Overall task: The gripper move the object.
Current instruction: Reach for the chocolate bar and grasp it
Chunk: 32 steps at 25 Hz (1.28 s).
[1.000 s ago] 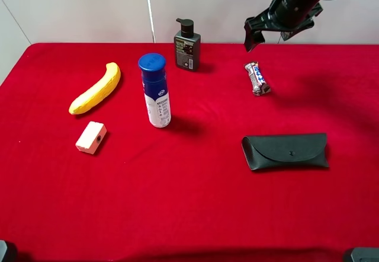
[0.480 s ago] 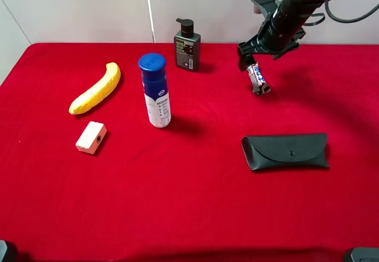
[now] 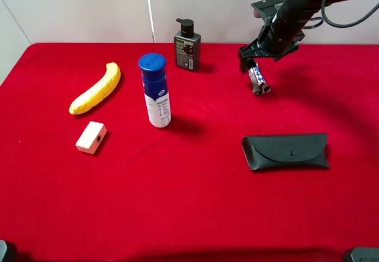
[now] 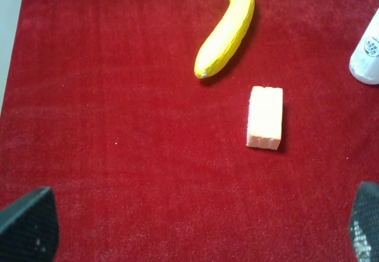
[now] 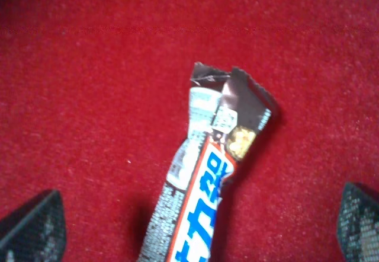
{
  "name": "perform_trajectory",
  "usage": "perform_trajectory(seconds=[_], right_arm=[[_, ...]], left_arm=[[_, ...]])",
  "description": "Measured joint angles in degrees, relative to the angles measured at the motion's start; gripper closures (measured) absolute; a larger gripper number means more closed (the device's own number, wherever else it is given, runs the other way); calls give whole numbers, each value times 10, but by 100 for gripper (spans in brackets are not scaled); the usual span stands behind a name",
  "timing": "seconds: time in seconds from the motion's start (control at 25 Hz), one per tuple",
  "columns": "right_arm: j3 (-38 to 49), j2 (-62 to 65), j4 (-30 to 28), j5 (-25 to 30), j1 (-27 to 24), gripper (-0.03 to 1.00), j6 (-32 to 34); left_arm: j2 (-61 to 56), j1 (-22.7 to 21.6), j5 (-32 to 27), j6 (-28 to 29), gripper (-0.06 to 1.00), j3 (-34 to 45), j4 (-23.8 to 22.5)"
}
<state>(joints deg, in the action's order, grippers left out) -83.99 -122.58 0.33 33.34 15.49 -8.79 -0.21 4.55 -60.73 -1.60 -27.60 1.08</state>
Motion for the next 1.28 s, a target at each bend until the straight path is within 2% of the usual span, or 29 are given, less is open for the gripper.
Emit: perform_trajectory(seconds=[1.28], right_arm=[[0, -43, 12, -43, -14, 27, 0]], left_arm=[[0, 0, 0, 0, -3, 0, 0]])
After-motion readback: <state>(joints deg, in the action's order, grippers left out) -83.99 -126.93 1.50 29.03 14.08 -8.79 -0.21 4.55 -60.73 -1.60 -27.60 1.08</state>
